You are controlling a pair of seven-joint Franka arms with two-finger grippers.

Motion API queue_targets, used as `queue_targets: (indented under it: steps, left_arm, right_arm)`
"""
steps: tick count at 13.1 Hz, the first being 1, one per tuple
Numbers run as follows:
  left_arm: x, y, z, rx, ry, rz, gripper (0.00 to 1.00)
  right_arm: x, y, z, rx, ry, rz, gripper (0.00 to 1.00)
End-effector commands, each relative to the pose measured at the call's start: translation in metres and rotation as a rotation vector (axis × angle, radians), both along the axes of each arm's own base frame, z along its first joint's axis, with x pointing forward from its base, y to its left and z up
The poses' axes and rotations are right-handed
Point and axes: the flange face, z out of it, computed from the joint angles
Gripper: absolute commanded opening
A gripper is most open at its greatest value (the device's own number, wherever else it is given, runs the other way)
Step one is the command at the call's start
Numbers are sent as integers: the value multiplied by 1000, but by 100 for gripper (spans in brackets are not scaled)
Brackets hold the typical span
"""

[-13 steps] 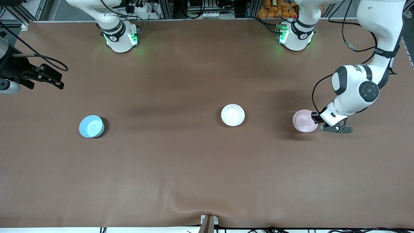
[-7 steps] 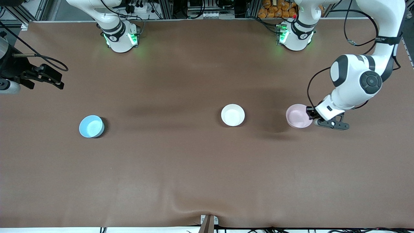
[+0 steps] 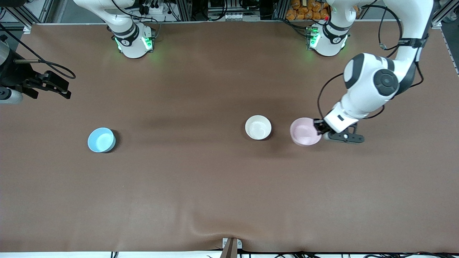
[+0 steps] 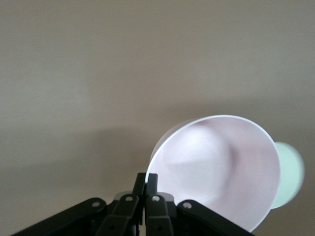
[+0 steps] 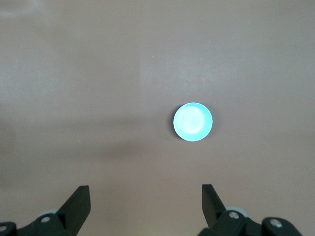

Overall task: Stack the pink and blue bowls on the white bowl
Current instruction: 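Carry the pink bowl with the left gripper over the white bowl, then lower the pink bowl into the white bowl with the left gripper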

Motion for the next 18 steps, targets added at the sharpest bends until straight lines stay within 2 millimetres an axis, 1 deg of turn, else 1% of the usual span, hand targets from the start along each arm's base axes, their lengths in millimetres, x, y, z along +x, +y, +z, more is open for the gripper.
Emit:
queue_targets:
  steps: [1,3,4,7,8,9,10,11,13,14,15,18]
  left_arm:
    - [16,-40,13,-58,9,54,0]
    - [20,-70,14,-79,24,72,0]
    - [20,-79,14,-84,29,85,0]
    - [19,-93,13,-89,35,91,0]
    - [19,-99,16,-94,31,97,0]
    - [21,-101,13,-98,39,111,0]
    - [26,-107,15,-108,36,122,0]
    - [25,-121,15,-117,41,129,0]
    - [28,-133,8,-126,57,159,0]
    - [24,-141,3,-125,67,148,0]
    - [24,-142,-2,-121,73,144,0]
    - [19,-156,-16,-119,96,127,0]
  right_arm:
    - [-4,-1,3,11,-2,8,100]
    - [-4,-1,3,11,-2,9,100]
    - [-4,-1,3,11,-2,9,100]
    - [-3,-1,3,11,-4,8,100]
    - [-3,-1,3,11,-4,9,100]
    - [-3,-1,3,11,-4,9,100]
    - [-4,-1,3,11,-2,8,100]
    - [-4,-1,3,11,-2,8,100]
    - [-4,-1,3,11,-2,9,100]
    - [-4,-1,3,11,-2,9,100]
    - [-4,-1,3,11,-2,8,100]
    - [-4,-1,2,10,-1,8,100]
